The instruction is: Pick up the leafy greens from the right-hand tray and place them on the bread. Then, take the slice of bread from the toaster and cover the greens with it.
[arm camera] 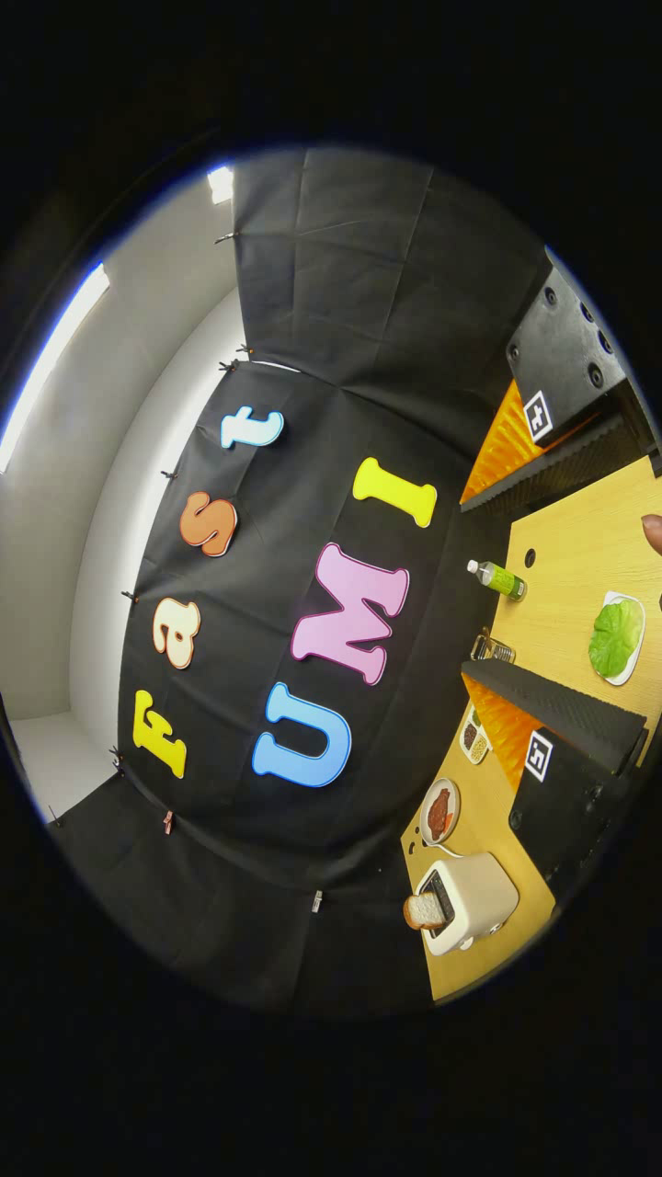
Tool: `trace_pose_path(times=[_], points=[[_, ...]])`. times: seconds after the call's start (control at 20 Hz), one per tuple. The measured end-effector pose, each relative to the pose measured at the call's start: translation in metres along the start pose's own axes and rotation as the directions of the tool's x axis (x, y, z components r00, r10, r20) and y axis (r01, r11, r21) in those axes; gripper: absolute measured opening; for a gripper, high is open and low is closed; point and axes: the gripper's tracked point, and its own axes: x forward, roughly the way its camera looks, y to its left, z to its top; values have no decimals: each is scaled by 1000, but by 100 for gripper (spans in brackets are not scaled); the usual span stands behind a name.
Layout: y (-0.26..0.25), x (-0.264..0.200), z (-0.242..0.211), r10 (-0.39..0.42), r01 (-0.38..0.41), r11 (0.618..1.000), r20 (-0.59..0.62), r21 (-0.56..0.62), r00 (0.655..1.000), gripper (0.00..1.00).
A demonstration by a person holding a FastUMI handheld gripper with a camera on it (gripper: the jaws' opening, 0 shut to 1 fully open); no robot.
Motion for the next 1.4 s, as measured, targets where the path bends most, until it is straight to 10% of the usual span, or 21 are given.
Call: trace_pose_path(times=[0.35,0.7,1.0,1.4], points=[[15,28,-84,236,-250,967,-198,-45,951,97],[51,28,-239,513,-549,830,-524,100,680,95],[65,36,-356,523,-539,810,-699,230,488,88],[79,56,-433,497,-480,825,-789,299,363,75]])
